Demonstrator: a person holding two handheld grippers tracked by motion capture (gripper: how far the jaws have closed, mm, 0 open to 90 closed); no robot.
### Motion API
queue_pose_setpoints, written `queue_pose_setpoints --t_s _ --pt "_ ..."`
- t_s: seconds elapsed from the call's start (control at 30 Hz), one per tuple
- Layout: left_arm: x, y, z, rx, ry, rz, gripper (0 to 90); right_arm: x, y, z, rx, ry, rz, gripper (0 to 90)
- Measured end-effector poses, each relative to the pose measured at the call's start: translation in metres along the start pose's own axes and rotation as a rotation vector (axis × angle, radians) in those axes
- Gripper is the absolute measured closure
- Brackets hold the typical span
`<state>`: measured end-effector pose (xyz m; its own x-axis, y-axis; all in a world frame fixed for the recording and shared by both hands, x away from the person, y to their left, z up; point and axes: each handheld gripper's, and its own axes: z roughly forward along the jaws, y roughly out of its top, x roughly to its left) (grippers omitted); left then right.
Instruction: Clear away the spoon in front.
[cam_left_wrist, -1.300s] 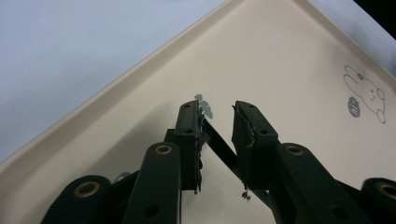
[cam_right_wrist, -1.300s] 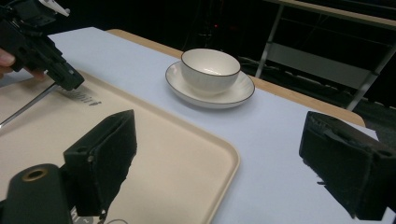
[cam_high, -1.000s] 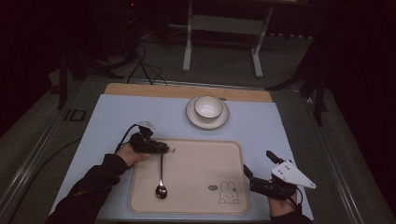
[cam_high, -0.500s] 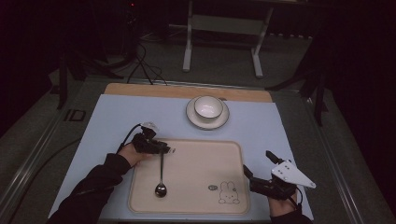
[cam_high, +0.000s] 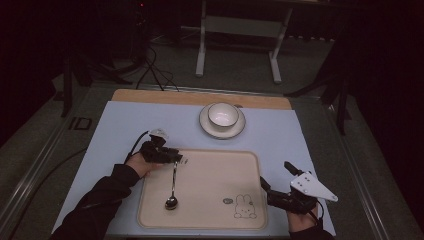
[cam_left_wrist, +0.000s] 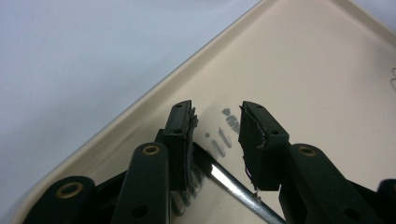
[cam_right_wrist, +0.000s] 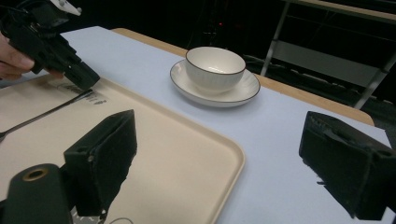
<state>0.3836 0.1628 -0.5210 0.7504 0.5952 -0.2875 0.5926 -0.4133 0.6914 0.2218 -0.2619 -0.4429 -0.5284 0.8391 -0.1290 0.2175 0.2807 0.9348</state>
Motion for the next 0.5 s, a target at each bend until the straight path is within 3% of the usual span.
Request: queue_pose_setpoints --t_s 0.27,0.4,0.5 --pt "-0.004 0.003 -0.012 -0.031 0.011 -0.004 63.3 0.0 0.0 0.0 0.0 -0.001 0.001 11.1" --pt "-0.01 0.007 -0.023 -0.049 0.028 0.002 56.9 0.0 0.0 0.0 0.0 -0.003 -0.001 11.1" --pt "-0.015 0.01 -0.031 -0.06 0.04 -0.002 46.4 0.0 0.0 0.001 -0.001 -0.004 -0.001 11.1"
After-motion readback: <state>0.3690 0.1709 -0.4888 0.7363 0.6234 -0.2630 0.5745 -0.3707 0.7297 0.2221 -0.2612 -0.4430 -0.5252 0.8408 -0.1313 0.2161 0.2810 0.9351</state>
